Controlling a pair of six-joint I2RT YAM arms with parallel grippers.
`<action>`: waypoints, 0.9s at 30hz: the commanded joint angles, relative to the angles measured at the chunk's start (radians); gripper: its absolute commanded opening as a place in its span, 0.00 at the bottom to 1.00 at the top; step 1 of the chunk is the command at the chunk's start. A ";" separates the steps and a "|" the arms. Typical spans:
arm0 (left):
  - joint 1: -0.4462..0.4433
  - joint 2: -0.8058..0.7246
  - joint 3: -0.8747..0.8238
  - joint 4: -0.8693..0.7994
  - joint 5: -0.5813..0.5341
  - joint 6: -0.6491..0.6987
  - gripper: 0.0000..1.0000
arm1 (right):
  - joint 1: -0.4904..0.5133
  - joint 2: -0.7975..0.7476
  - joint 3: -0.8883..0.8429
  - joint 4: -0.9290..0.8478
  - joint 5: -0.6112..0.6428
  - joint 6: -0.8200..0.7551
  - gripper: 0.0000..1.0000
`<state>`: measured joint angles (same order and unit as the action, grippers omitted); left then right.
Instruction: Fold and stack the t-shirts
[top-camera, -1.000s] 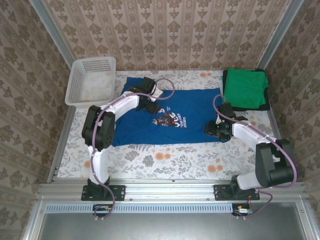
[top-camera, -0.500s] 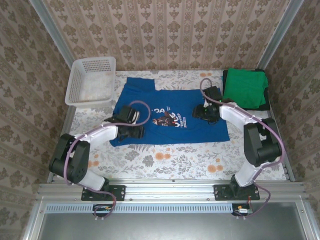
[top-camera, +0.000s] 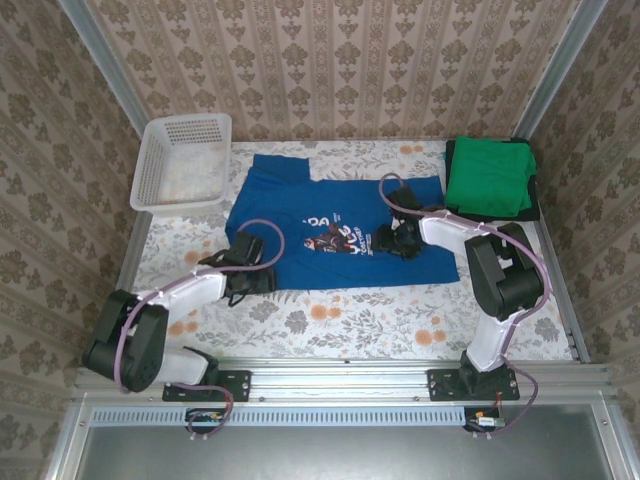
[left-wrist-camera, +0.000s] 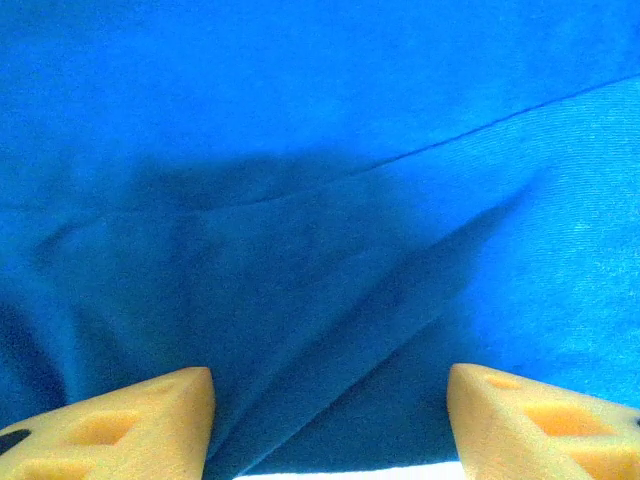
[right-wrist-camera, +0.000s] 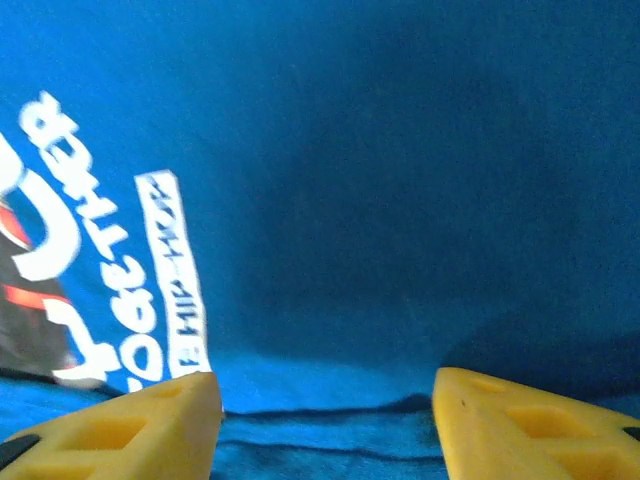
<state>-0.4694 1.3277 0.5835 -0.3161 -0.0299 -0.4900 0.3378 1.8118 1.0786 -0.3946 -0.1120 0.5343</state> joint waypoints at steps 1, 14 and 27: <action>0.008 -0.079 -0.048 -0.045 -0.004 -0.084 0.63 | 0.018 -0.040 -0.063 -0.026 0.002 0.015 0.60; 0.054 -0.470 -0.053 -0.229 0.022 -0.037 0.63 | 0.025 -0.215 -0.260 -0.042 0.050 0.048 0.61; 0.087 0.147 0.187 0.021 0.129 0.105 0.64 | 0.024 -0.131 -0.109 -0.062 0.117 0.037 0.62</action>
<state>-0.4065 1.4109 0.7631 -0.3340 0.0578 -0.4301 0.3565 1.6428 0.9493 -0.4255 -0.0322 0.5575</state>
